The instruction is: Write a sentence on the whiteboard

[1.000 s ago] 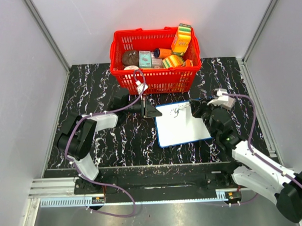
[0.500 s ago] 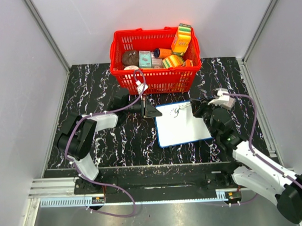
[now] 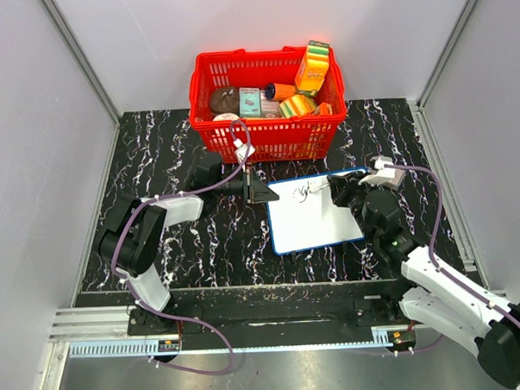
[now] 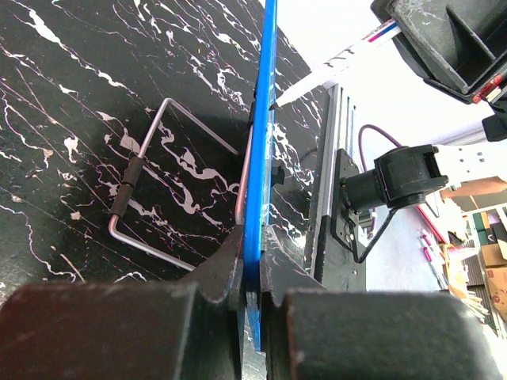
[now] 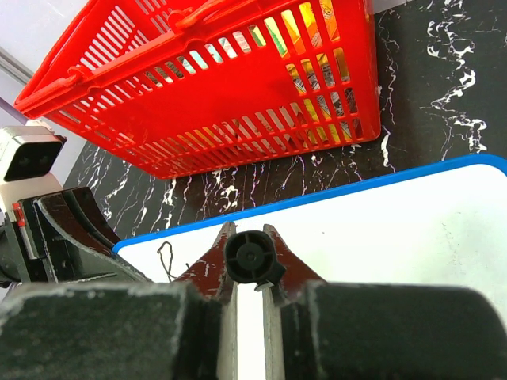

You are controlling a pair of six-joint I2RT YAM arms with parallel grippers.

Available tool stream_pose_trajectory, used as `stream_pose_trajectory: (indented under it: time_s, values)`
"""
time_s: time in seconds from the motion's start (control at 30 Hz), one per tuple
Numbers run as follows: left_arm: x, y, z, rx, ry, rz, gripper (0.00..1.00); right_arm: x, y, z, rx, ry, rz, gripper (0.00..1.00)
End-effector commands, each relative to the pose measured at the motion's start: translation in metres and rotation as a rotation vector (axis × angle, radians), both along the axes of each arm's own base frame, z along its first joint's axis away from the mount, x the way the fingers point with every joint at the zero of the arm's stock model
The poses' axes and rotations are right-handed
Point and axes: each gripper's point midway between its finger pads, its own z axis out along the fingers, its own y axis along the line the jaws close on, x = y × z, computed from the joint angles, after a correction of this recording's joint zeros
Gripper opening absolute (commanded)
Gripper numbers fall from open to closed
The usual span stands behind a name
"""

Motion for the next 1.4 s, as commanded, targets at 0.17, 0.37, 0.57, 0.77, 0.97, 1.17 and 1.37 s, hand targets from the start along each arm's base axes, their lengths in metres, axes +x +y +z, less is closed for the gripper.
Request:
stream_pose_trajectory:
  time_s: [0.17,0.37,0.57,0.77,0.97,1.17,1.37]
  values:
    - [0.012,-0.003,0.005,0.002,-0.137,0.002,0.00,-0.007,-0.007,-0.010,0.009,0.023,-0.011,0.00]
    - [0.012,-0.004,0.006,0.001,-0.140,0.000,0.00,-0.009,-0.009,0.006,0.039,-0.016,-0.017,0.00]
    - [0.012,-0.004,0.005,0.002,-0.139,0.001,0.00,-0.010,-0.014,0.037,0.073,-0.096,-0.035,0.00]
    - [0.012,-0.004,0.006,0.001,-0.139,0.000,0.00,0.002,-0.012,0.045,0.028,-0.096,-0.053,0.00]
    - [0.012,-0.004,0.006,0.001,-0.139,0.000,0.00,0.012,-0.005,0.043,0.016,-0.090,-0.047,0.00]
    - [0.012,-0.004,0.006,0.001,-0.139,-0.002,0.00,0.014,-0.006,0.035,0.006,-0.074,-0.059,0.00]
    - [0.011,-0.004,0.005,0.002,-0.137,-0.003,0.00,0.012,-0.012,0.032,-0.009,-0.068,-0.080,0.00]
